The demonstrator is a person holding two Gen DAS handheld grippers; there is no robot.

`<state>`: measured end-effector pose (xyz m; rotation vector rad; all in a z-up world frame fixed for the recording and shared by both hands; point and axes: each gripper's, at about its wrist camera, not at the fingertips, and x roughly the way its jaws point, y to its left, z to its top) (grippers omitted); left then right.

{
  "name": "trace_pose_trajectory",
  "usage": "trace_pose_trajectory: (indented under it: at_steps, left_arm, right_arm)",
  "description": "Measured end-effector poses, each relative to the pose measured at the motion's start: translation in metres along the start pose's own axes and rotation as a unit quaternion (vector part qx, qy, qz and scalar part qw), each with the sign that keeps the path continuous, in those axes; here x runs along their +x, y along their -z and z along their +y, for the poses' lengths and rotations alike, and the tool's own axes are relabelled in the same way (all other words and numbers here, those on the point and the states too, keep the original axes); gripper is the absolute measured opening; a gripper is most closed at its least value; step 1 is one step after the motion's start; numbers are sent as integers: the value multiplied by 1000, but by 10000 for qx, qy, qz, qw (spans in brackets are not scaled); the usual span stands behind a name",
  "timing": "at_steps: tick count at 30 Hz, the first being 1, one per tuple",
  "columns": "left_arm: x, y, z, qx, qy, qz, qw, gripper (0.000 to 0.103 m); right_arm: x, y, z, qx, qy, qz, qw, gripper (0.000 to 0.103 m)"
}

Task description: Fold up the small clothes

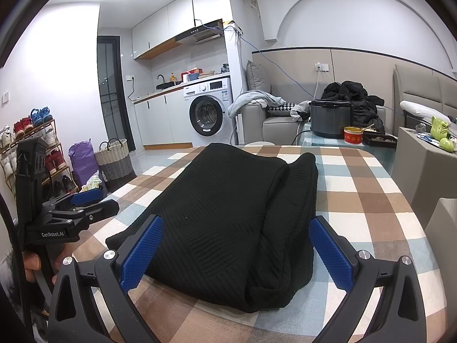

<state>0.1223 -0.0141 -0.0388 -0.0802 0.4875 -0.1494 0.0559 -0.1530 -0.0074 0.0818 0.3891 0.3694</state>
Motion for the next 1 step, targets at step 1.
trace_pose_trajectory:
  at_steps: [1]
  left_arm:
    - [0,0,1,2,-1,6,10000,102]
  right_arm:
    - [0,-1,0,2,0,1,10000,103]
